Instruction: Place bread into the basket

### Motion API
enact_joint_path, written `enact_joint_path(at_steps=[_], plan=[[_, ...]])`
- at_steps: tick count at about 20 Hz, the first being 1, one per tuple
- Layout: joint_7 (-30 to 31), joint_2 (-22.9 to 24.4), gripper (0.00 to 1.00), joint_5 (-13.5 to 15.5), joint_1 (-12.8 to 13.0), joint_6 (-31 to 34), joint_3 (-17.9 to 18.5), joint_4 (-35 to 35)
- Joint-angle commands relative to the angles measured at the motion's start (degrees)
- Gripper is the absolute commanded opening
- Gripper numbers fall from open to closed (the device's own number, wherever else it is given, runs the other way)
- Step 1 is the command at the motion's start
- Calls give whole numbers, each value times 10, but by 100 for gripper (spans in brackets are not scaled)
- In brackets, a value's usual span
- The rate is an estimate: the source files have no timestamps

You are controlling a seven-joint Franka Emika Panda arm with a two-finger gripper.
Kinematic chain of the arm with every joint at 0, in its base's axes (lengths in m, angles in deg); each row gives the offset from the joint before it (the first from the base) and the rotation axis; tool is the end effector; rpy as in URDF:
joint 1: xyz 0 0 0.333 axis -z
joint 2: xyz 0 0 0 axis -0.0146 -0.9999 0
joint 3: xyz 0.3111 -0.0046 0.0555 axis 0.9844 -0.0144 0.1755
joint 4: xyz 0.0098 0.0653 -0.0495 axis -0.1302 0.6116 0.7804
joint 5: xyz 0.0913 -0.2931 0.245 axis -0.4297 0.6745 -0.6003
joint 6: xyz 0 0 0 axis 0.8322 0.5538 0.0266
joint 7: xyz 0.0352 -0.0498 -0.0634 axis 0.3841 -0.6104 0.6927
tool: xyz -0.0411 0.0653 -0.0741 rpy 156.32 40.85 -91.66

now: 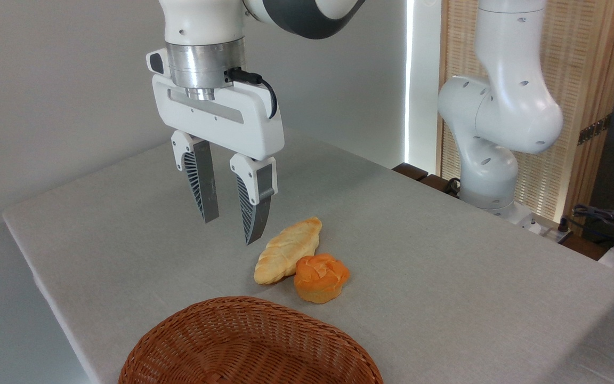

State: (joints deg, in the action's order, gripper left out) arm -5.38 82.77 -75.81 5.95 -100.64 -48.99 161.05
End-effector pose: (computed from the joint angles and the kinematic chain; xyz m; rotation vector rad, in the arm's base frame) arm 0.5584 -0.0314 0.5667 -2.9531 0.9546 -0.1792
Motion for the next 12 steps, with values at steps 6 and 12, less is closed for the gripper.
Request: enact_joint_path(at_steps=[6,12], plan=[[2,-9,100,9,-7,0,-5,-26],[3,-11,100,9,-7,0,-5,-26]])
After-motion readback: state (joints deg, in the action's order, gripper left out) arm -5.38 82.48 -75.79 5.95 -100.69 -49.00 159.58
